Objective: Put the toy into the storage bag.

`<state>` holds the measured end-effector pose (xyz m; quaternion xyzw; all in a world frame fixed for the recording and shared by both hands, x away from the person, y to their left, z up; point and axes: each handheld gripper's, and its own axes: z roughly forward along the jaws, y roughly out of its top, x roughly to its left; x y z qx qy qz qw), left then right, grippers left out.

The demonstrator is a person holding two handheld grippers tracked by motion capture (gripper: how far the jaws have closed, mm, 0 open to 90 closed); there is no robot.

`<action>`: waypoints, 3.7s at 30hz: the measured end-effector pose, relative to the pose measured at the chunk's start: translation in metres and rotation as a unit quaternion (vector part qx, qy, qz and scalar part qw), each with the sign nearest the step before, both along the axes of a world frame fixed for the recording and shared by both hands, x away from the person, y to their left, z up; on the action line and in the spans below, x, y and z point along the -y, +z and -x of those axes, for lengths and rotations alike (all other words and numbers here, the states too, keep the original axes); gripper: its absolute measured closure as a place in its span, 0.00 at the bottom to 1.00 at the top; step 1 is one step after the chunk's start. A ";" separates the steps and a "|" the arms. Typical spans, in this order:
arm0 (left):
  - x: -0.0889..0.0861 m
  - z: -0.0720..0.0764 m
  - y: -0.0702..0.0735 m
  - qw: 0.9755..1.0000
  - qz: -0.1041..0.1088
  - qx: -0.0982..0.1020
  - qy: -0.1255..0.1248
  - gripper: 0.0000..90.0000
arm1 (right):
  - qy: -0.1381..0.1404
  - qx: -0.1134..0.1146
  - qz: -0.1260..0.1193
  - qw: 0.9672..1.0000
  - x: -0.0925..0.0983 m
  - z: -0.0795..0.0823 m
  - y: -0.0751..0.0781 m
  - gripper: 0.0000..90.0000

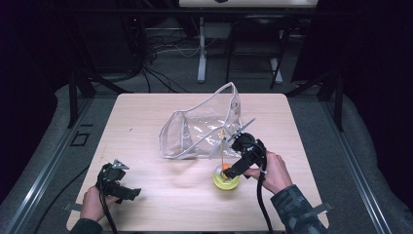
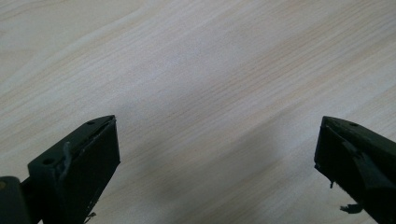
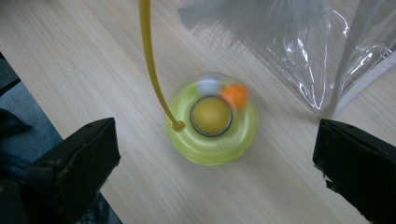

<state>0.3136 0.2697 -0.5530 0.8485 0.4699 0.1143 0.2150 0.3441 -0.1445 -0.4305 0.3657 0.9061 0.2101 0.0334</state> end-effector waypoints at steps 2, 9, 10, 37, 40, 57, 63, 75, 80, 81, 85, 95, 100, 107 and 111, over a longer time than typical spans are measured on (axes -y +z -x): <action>0.000 0.000 0.000 1.000 0.000 0.000 0.000 0.00 | 0.002 0.001 0.000 1.000 -0.003 -0.001 0.002 0.00; 0.001 0.000 0.000 1.000 -0.003 -0.004 -0.006 0.00 | 0.011 0.010 -0.008 1.000 -0.011 -0.003 0.008 0.05; 0.001 0.000 0.000 1.000 -0.003 -0.004 -0.006 0.00 | 0.011 0.010 -0.008 1.000 -0.011 -0.003 0.008 0.05; 0.001 -0.001 -0.001 1.000 -0.007 -0.012 -0.012 0.00 | 0.027 0.033 -0.019 0.999 -0.028 -0.012 0.026 0.68; 0.001 -0.001 -0.001 1.000 -0.008 -0.014 -0.013 0.00 | 0.030 0.026 -0.013 0.999 -0.030 -0.014 0.026 0.72; 0.002 -0.001 -0.002 1.000 -0.011 -0.017 -0.014 0.00 | 0.042 0.019 -0.008 0.999 -0.033 -0.014 0.029 0.93; 0.002 -0.002 -0.002 1.000 -0.011 -0.017 -0.015 0.00 | 0.045 0.022 -0.009 0.999 -0.030 -0.012 0.030 0.96; 0.001 -0.002 -0.003 1.000 -0.012 -0.017 -0.015 0.00 | 0.041 0.035 -0.031 0.998 -0.022 -0.007 0.028 0.97; 0.001 -0.002 -0.003 1.000 -0.012 -0.016 -0.015 0.00 | 0.038 0.042 -0.034 0.998 -0.018 -0.006 0.028 0.97; 0.001 -0.002 -0.003 1.000 -0.012 -0.016 -0.015 0.00 | 0.038 0.043 -0.036 0.998 -0.018 -0.005 0.028 0.97; 0.002 -0.002 -0.002 1.000 -0.011 -0.011 -0.015 0.00 | 0.036 0.045 -0.032 0.998 -0.016 -0.005 0.029 0.98; 0.001 -0.002 -0.002 1.000 -0.011 -0.013 -0.015 0.01 | 0.037 0.041 -0.030 0.998 -0.015 -0.005 0.031 0.98; 0.001 -0.002 -0.002 1.000 -0.011 -0.014 -0.015 0.01 | 0.046 0.024 -0.002 0.999 -0.018 -0.007 0.035 0.97; 0.002 -0.002 -0.003 1.000 -0.011 -0.015 -0.017 0.00 | 0.056 -0.012 0.038 0.998 -0.021 -0.010 0.044 0.97; 0.002 -0.002 -0.003 1.000 -0.011 -0.015 -0.017 0.00 | 0.066 -0.034 0.066 0.995 -0.023 -0.012 0.050 0.97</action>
